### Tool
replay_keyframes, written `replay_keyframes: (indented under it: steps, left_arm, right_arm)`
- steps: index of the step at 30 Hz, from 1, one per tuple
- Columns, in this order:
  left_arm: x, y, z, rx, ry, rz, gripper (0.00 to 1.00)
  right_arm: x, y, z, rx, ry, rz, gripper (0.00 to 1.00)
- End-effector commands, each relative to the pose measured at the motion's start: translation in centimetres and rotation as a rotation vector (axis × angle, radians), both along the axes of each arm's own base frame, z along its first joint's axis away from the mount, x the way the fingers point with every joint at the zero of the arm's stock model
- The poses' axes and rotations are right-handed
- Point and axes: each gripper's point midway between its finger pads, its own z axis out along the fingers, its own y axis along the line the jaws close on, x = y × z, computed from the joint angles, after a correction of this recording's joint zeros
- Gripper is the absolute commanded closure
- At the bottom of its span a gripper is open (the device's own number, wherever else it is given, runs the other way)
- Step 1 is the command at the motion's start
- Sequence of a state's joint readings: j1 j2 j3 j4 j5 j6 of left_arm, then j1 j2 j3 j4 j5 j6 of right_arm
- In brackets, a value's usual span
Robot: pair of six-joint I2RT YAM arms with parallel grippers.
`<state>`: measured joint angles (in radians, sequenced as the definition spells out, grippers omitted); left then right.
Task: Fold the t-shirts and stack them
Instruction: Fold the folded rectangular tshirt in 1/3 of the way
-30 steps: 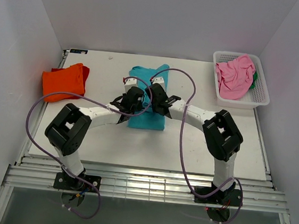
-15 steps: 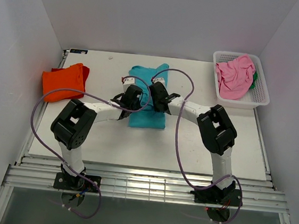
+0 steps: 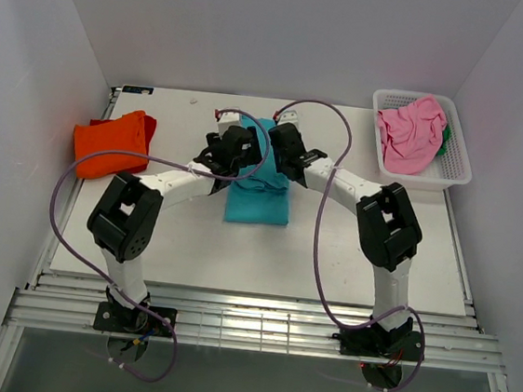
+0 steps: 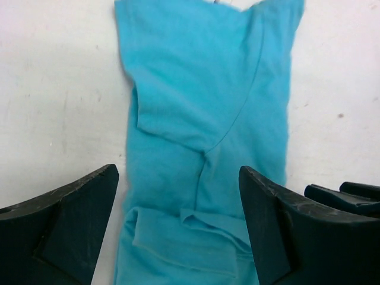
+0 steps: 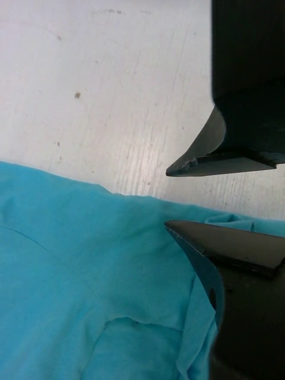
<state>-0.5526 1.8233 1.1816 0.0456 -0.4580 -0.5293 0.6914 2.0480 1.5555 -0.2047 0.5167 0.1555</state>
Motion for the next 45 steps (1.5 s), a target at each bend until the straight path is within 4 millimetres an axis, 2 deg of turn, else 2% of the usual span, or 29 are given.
replay_keyframes:
  steps: [1, 2, 3, 4, 5, 6, 7, 8, 9, 10, 16, 21, 29, 39, 45]
  left_arm:
    - [0.2, 0.5, 5.6, -0.031, -0.104, 0.005, 0.07]
    - [-0.1, 0.4, 5.6, -0.046, -0.103, -0.004, 0.07]
    - [-0.6, 0.3, 5.5, -0.062, -0.098, -0.014, 0.08]
    - [-1.2, 0.0, 5.5, -0.095, -0.092, -0.018, 0.16]
    - [-1.8, 0.0, 6.1, -0.122, -0.1, -0.027, 0.26]
    - [-2.8, -0.2, 4.8, -0.134, -0.07, -0.052, 0.42]
    - [-3.6, -0.8, 4.5, -0.154, -0.06, -0.066, 0.86]
    - [-4.2, -0.9, 4.4, -0.166, -0.054, -0.075, 1.0]
    - [-5.1, -1.1, 3.2, -0.171, -0.024, -0.095, 1.0]
    - [-5.6, -1.4, 2.9, -0.176, -0.013, -0.107, 1.0]
    - [-7.8, -2.7, -0.1, -0.223, 0.073, -0.165, 1.0]
    - [-8.6, -3.7, -1.7, -0.244, 0.117, -0.19, 1.0]
    - [-10.2, -4.5, -3.6, -0.252, 0.161, -0.207, 1.0]
    - [-11.4, -5.4, -5.5, -0.238, 0.206, -0.221, 1.0]
    - [-12.0, -5.4, -6.2, -0.234, 0.226, -0.222, 1.0]
  right_arm:
    - [1.0, -0.9, 7.2, 0.054, -0.158, -0.026, 0.58]
    - [0.6, -1.0, 7.4, 0.065, -0.159, -0.015, 0.58]
    - [0.0, -0.8, 8.4, 0.103, -0.166, 0.008, 0.59]
    - [-0.6, -0.7, 8.4, 0.124, -0.159, 0.017, 0.6]
    - [-1.5, -0.9, 7.2, 0.126, -0.129, 0.033, 0.61]
    - [-2.2, -0.3, 7.9, 0.171, -0.127, 0.066, 0.63]
    - [-2.8, -0.1, 7.6, 0.188, -0.109, 0.086, 0.74]
    - [-3.4, 0.2, 7.2, 0.209, -0.089, 0.103, 0.83]
    - [-4.3, 0.5, 6.5, 0.231, -0.058, 0.138, 0.91]
    - [-4.8, 0.8, 6.2, 0.249, -0.043, 0.157, 0.92]
    - [-7.1, 3.4, 3.8, 0.356, 0.063, 0.275, 0.92]
    - [-8.4, 5.4, 1.3, 0.414, 0.172, 0.346, 0.92]
    - [-8.5, 7.1, 0.4, 0.471, 0.22, 0.385, 0.92]
    - [-9.0, 7.1, -1.8, 0.461, 0.278, 0.372, 0.92]
    - [-8.5, 7.5, -3.2, 0.452, 0.295, 0.364, 0.92]
